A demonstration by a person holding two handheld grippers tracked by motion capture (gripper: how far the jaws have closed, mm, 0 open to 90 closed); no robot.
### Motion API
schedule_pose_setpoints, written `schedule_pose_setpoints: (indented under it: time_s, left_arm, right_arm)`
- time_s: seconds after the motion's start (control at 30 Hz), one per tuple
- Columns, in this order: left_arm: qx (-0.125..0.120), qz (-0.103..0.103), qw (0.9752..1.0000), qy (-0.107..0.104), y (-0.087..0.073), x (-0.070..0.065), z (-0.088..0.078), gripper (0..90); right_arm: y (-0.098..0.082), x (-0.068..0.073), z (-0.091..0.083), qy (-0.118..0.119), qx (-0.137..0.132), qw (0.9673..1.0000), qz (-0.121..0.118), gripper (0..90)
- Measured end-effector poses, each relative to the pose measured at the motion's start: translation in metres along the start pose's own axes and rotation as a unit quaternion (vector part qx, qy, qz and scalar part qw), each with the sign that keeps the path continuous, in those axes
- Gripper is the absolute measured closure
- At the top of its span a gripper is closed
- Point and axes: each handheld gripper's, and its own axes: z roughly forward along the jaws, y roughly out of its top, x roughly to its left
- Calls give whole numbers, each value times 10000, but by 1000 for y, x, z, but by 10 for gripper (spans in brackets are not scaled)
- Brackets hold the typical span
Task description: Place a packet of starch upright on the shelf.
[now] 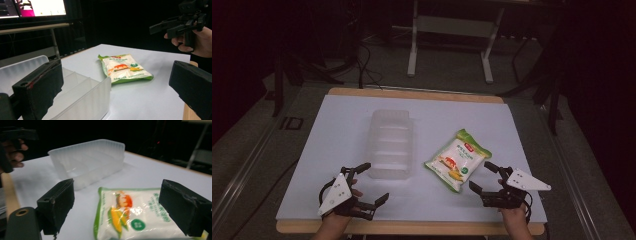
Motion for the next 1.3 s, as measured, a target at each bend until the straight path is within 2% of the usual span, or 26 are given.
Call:
schedule_pose_setpoints:
  time_s: [0.07,0.33,0.5,0.7,0.8,0.9,1.07,1.13,1.17,1.3]
  left_arm:
    - [-4,8,10000,1,0,0,0,0]
    - [11,43,10000,-21,0,-1,0,0]
    - [27,76,10000,-31,0,-2,0,0]
    - [48,130,9999,-46,1,-3,0,0]
    - [48,141,9999,-56,1,-3,1,0]
    - [46,136,9999,-58,1,-3,1,0]
    - [45,141,9999,-57,1,-4,1,0]
    - [40,133,9999,-54,1,-3,1,0]
    - [41,112,9999,-58,1,-3,1,0]
    - [40,140,9999,-53,1,-4,1,0]
  right_arm:
    - [0,0,-1,34,-54,10000,77,121]
    - [5,6,-5,105,-199,9997,-79,114]
    - [8,10,-6,395,-195,9990,-115,115]
    - [13,17,-5,612,-84,9980,-155,114]
    - [16,19,-6,636,-121,9977,-189,108]
    - [23,22,-8,637,-286,9973,-211,107]
    - [32,25,-8,646,-303,9970,-298,101]
    - [33,25,-8,570,-294,9975,-305,101]
    - [38,24,-7,468,-258,9978,-393,101]
    - [44,21,-8,447,-302,9978,-377,101]
